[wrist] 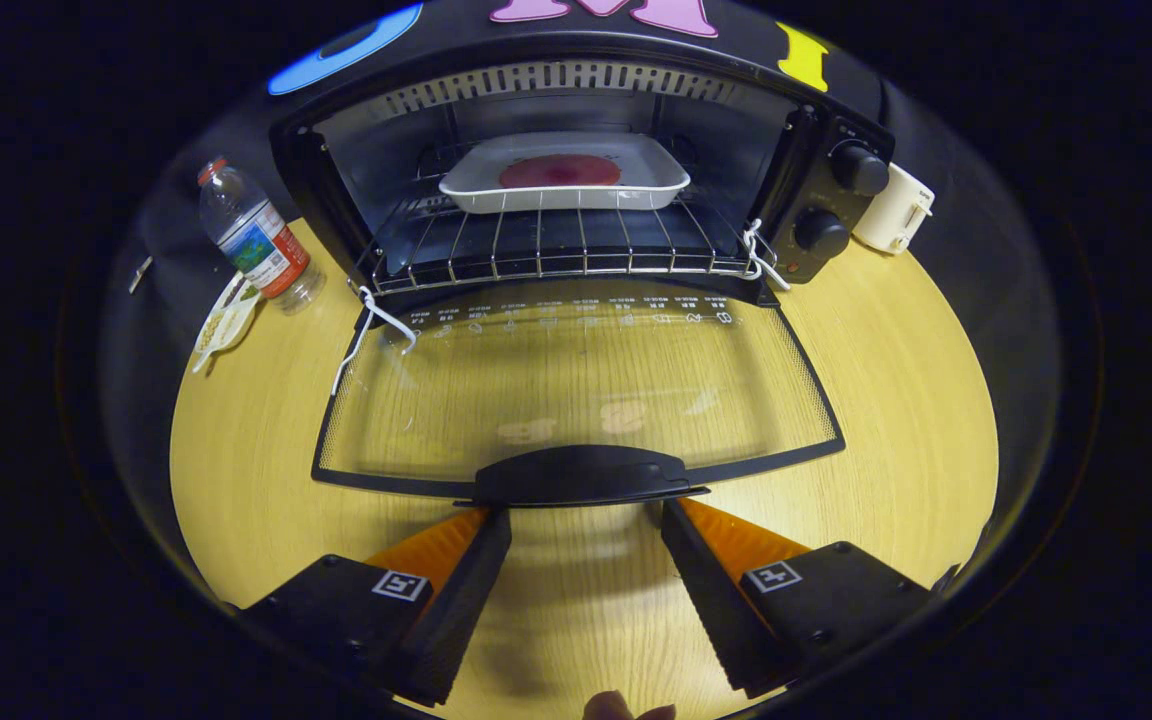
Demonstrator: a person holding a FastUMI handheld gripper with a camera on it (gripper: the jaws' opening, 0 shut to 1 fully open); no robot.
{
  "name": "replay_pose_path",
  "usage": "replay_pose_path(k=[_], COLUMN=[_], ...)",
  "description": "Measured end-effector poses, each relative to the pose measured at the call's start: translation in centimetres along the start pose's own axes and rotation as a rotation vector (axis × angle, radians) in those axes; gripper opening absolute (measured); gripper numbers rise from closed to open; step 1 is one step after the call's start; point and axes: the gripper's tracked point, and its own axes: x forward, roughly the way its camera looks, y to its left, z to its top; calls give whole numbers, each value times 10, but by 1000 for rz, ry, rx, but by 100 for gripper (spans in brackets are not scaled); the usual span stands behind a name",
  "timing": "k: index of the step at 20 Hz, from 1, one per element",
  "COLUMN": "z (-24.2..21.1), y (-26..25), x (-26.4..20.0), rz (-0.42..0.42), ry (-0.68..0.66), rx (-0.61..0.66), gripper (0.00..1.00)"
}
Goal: Open the toaster oven, put the food inside, and close the toaster oven door.
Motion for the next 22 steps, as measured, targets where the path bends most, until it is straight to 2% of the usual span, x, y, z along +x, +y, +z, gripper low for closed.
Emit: replay_pose_path(k=[9,22], z=[26,127], y=[0,10], x=[-42,-96], rz=[26,83], ry=[-80,-275], rx=[9,41], gripper=[99,99])
